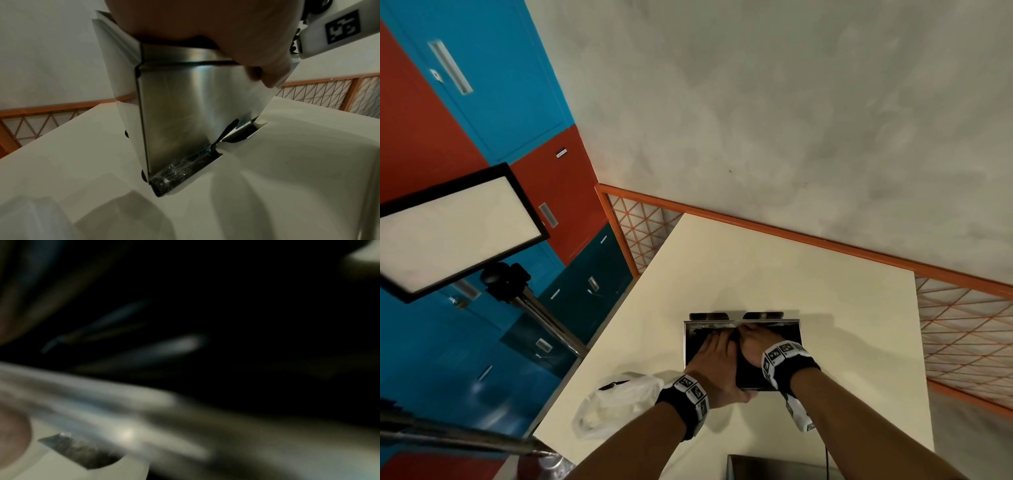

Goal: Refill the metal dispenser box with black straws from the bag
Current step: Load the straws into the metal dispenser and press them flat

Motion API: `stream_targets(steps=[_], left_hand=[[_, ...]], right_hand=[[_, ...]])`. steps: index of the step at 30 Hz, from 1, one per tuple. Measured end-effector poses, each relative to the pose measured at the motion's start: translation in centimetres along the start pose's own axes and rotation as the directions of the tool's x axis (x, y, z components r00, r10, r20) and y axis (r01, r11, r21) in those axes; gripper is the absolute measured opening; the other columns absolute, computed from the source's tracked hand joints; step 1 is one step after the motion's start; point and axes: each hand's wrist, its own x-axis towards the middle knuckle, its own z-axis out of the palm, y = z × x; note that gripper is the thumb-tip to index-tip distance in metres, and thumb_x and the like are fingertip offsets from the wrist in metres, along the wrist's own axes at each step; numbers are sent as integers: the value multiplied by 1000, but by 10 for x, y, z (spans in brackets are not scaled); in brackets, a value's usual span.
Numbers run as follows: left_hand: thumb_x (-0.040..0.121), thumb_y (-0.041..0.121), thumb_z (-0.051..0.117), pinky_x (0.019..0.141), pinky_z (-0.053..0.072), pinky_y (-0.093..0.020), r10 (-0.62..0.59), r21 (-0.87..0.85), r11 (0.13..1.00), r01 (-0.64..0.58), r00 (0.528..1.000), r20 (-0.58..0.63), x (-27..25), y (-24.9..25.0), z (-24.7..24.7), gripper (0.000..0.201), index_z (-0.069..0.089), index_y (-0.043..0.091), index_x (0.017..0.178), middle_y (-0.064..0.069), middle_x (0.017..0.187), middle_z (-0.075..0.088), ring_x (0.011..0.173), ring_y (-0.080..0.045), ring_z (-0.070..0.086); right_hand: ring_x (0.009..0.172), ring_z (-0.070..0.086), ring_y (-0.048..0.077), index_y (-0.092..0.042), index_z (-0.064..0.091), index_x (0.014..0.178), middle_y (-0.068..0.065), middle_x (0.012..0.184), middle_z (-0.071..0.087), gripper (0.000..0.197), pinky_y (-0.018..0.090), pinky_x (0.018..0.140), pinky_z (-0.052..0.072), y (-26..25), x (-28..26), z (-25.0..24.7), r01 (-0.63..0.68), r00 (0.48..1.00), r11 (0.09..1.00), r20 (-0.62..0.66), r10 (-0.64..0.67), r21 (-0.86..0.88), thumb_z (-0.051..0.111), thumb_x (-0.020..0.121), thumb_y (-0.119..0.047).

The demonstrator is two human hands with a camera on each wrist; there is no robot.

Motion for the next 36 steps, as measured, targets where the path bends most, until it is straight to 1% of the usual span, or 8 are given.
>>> stream_targets(steps=[6, 8, 11, 13, 18, 24, 29, 36], left_hand=[[69, 81, 56, 126, 6, -48, -39, 2, 999, 39, 995, 89, 3, -1, 1, 125, 10, 7, 157, -15, 163, 21, 151, -34, 17], [67, 81, 61, 126, 5, -47, -56, -12, 998, 59, 987, 153, 4, -1, -4, 128, 9, 7, 158, -15, 163, 19, 151, -34, 17], [62, 83, 65, 124, 13, -49, -57, -7, 998, 59, 981, 184, 8, -1, -9, 127, 19, 8, 154, -13, 156, 31, 145, -34, 28], [59, 85, 66, 122, 19, -49, -58, 3, 998, 59, 976, 208, 11, -4, -10, 124, 28, 9, 149, -11, 148, 40, 138, -33, 35], [57, 83, 69, 110, 34, -49, -86, 2, 996, 88, 973, 214, 17, -7, -19, 109, 39, 18, 138, -8, 138, 49, 126, -32, 45], [57, 83, 68, 108, 35, -49, -75, 0, 997, 77, 969, 236, 16, -7, -22, 102, 40, 23, 134, -6, 137, 48, 124, -31, 46], [60, 77, 74, 110, 36, -48, -46, -17, 998, 53, 957, 285, 18, -7, -30, 102, 40, 19, 137, -9, 138, 51, 126, -33, 49], [60, 75, 73, 106, 39, -47, -28, -23, 999, 36, 960, 279, 17, -6, -34, 95, 42, 22, 132, -4, 133, 52, 121, -31, 52]], right_hand=[[124, 50, 27, -13, 53, 128, 7, 133, 53, 38, 48, 99, 44, 0, -12, 8, 74, 990, 963, -94, -102, -260, 33, 98, -25], [127, 47, 29, -13, 50, 134, 7, 136, 49, 41, 51, 98, 44, 1, -18, 10, 102, 985, 938, -95, -141, -332, 33, 99, -26], [128, 45, 29, -12, 49, 136, 7, 136, 49, 46, 52, 97, 43, 6, -22, 10, 146, 976, 913, -94, -195, -380, 24, 100, -28], [128, 44, 27, -14, 48, 135, 7, 136, 50, 63, 51, 97, 42, 10, -22, 14, 200, 962, 899, -97, -256, -389, 5, 94, -36], [119, 53, 26, -27, 50, 127, -1, 127, 58, 67, 45, 95, 40, 17, -33, 9, 113, 959, 925, -204, -198, -364, 0, 88, -49], [117, 54, 31, -23, 51, 130, 9, 127, 60, 49, 42, 100, 40, 12, -46, 6, -38, 970, 961, -242, -30, -274, 20, 101, -49], [111, 57, 30, -22, 54, 125, 6, 127, 59, 86, 42, 93, 44, 17, -39, 4, 58, 966, 964, -228, -119, -259, -10, 81, -58], [115, 56, 27, -24, 52, 124, 4, 129, 58, 69, 41, 95, 45, 17, -40, 1, 64, 977, 974, -188, -106, -216, 6, 91, -63]])
